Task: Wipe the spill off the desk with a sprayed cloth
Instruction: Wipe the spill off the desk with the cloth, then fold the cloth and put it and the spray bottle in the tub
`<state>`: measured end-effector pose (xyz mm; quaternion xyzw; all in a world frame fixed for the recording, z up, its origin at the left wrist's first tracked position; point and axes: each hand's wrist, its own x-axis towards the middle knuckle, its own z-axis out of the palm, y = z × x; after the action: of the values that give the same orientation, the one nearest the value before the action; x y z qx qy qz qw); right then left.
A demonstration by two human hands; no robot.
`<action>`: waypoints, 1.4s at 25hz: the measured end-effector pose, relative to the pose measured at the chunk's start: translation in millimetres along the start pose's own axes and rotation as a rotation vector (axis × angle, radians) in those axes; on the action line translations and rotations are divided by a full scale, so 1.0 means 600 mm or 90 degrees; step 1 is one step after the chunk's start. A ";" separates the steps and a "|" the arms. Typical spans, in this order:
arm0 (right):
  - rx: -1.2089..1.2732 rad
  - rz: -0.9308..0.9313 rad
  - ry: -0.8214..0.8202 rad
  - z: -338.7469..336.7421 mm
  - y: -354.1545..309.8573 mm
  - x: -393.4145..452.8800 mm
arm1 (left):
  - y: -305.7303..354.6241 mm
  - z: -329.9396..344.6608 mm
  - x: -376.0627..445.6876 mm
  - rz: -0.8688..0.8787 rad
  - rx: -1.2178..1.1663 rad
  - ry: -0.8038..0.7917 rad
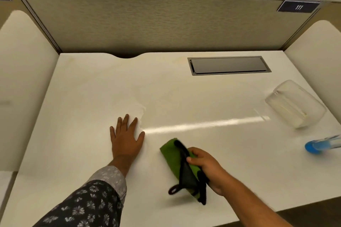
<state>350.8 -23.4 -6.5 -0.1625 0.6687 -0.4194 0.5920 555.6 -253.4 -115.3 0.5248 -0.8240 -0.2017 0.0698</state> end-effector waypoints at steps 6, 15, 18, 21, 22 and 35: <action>0.455 0.094 0.067 0.011 0.012 -0.020 | 0.019 0.017 -0.092 0.091 -0.060 -0.007; 0.580 -0.004 0.085 -0.013 -0.002 -0.055 | 0.235 -0.063 -0.187 -0.131 -0.780 -0.349; 0.428 -0.072 0.174 -0.043 -0.006 -0.065 | 0.287 -0.062 -0.203 -0.127 -0.790 -0.336; 0.287 -0.147 0.182 -0.084 -0.010 -0.086 | 0.335 -0.059 -0.218 -0.108 -0.777 -0.314; 0.243 -0.163 0.172 -0.100 -0.012 -0.098 | 0.355 -0.059 -0.225 -0.101 -0.780 -0.307; 0.351 -0.162 0.082 -0.383 0.032 -0.205 | 0.594 0.018 -0.354 0.018 -0.711 -0.283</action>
<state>173.4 160.4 47.4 -0.0513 0.5402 -0.6655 0.5125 347.3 70.0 40.1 0.3429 -0.5950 -0.7082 0.1639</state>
